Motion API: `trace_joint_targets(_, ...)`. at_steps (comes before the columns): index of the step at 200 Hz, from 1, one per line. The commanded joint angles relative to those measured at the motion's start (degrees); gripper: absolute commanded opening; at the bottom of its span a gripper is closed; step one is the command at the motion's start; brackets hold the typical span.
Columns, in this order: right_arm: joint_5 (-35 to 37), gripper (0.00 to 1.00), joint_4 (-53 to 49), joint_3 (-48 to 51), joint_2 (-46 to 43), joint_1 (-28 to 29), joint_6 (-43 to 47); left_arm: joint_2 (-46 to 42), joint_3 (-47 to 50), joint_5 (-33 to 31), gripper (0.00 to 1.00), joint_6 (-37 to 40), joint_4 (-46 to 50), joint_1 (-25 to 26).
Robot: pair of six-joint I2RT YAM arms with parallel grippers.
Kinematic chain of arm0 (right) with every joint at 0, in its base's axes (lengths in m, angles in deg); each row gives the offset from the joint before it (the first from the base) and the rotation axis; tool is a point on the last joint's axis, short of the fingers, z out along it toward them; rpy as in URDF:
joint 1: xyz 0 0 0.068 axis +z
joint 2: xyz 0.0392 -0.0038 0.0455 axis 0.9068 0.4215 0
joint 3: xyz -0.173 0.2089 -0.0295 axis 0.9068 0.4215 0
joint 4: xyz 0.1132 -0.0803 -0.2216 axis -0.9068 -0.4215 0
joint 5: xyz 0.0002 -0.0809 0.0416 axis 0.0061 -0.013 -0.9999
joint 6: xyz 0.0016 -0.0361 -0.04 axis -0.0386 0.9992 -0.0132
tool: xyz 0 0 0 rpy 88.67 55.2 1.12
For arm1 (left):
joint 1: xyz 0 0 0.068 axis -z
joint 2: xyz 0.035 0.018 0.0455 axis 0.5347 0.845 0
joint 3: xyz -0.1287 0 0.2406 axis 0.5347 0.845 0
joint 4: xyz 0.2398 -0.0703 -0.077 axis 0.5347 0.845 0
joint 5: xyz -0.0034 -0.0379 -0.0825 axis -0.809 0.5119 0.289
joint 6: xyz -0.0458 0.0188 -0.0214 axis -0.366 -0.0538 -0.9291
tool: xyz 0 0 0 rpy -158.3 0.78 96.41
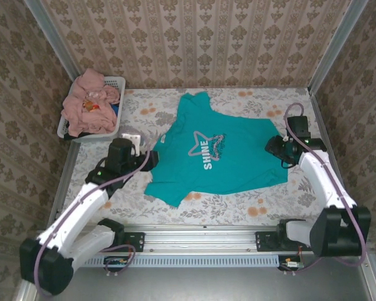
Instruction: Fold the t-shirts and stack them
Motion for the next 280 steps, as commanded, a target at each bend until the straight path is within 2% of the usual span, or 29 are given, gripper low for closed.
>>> trace_joint_targets(1, 0.37, 0.56, 1.98, -1.83, -0.17, 3.5, -1.88, 13.34, -8.72, 4.49, 0.64, 3.18, -5.89, 0.23)
trace_joint_targets(17, 0.76, 0.57, 5.66, -2.6, 4.78, 4.94, -2.49, 27.79, -18.15, 8.22, 0.59, 5.2, -6.21, 2.66)
trace_joint_targets(47, 2.95, 0.56, 7.65, -9.1, 19.96, 2.97, -3.11, 50.63, -34.57, 12.29, 0.52, 7.42, -8.66, 3.67)
trace_joint_targets(65, 4.12, 0.56, 6.77, -14.62, 27.66, 1.78, -2.9, 60.87, -43.62, 12.71, 0.48, 8.05, -4.81, 2.73)
trace_joint_targets(80, 4.68, 0.59, 5.37, -18.48, 32.28, 0.13, -2.18, 65.21, -45.8, 13.15, 0.45, 7.38, -2.95, 1.2)
trace_joint_targets(87, 5.14, 0.59, 4.34, -20.3, 34.32, -0.97, -1.92, 65.64, -44.61, 13.11, 0.45, 7.03, -3.39, 1.0)
trace_joint_targets(95, 4.93, 0.59, 3.44, -22.27, 36.32, -2.32, -1.41, 65.08, -42.26, 12.53, 0.45, 6.83, -4.24, -1.5)
trace_joint_targets(120, 4.72, 0.62, 2.63, -27.05, 41.51, -6.64, 0.65, 61.72, -34.77, 5.13, 0.45, 7.61, -3.48, -3.98)
trace_joint_targets(131, 4.5, 0.72, 2.28, -29.63, 44.09, -8.06, 1.82, 60.18, -31.68, 4.05, 0.45, 7.21, -3.56, -5.48)
trace_joint_targets(144, 4.1, 0.75, -0.77, -34.16, 47.78, -8.94, 2.43, 58.68, -28.89, 3.42, 0.43, 6.39, -3.39, -7.41)
trace_joint_targets(183, -7.12, 0.76, 1.41, -40.83, 54.61, -6.42, 4.72, 54.49, -23.13, 4.31, 0.43, 5.42, -4.84, -9.7)
trace_joint_targets(226, -9.42, 0.74, -1.16, -48.17, 61.63, -0.78, 6.73, 53.6, -21.88, 6.07, 0.44, 4.81, -5.77, -9.96)
trace_joint_targets(252, -12.44, 0.55, -3.59, -52.56, 65.16, 0.54, 7.46, 54.41, -21.76, 6.34, 0.44, 4.39, -6.02, -10.31)
trace_joint_targets(264, -12.4, 0.4, -6.12, -54.82, 65.61, 1.01, 8.24, 54.73, -21.79, 6.56, 0.44, 3.95, -5.65, -10.74)
trace_joint_targets(280, -11.6, 0.27, -7.85, -55.54, 63.69, 2.33, 10.2, 54.01, -21.37, 7.39, 0.44, 3.26, -6.01, -11.15)
